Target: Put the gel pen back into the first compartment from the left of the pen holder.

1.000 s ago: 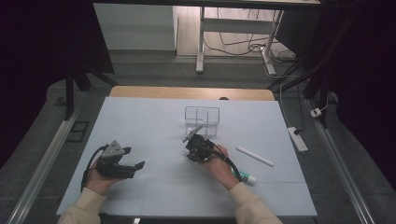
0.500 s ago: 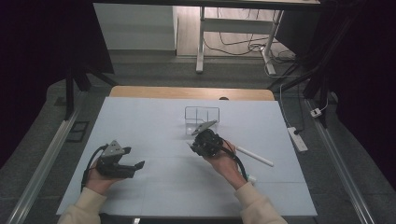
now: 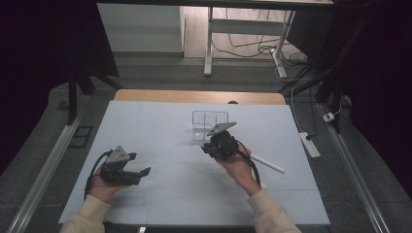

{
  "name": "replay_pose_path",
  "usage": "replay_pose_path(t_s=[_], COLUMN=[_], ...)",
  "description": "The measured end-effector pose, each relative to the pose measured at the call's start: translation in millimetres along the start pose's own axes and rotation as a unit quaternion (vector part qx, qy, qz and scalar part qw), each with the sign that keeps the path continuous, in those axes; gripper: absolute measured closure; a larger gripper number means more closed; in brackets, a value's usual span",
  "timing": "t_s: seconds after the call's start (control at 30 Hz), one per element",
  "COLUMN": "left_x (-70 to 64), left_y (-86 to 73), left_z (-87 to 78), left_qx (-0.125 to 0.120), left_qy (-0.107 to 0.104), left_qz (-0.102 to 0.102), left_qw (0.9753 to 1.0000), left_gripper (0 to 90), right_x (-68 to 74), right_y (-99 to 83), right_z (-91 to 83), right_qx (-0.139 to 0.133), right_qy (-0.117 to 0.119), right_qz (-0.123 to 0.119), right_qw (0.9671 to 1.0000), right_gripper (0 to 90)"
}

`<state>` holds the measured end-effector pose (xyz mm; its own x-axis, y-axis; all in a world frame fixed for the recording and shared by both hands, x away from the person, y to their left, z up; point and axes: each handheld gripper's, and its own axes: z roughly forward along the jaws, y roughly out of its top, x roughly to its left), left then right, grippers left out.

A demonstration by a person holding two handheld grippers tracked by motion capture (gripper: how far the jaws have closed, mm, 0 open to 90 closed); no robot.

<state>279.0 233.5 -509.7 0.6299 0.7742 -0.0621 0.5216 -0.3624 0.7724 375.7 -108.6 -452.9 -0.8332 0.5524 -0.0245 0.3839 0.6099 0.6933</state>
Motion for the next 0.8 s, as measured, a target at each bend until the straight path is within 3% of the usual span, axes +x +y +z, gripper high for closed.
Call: replay_pose_path(t_s=[0.8], left_x=[1.4], left_y=[0.0], left_z=[-0.2], left_qx=[-0.001], left_qy=[0.000], left_qz=[-0.004], left_qw=[1.0000], left_gripper=[18.9], right_x=[-13.0], right_y=[7.5], right_z=[-26.7], right_qx=[-0.066], right_qy=[-0.015], right_qz=[0.020], right_qw=[0.9975], right_gripper=[80.2])
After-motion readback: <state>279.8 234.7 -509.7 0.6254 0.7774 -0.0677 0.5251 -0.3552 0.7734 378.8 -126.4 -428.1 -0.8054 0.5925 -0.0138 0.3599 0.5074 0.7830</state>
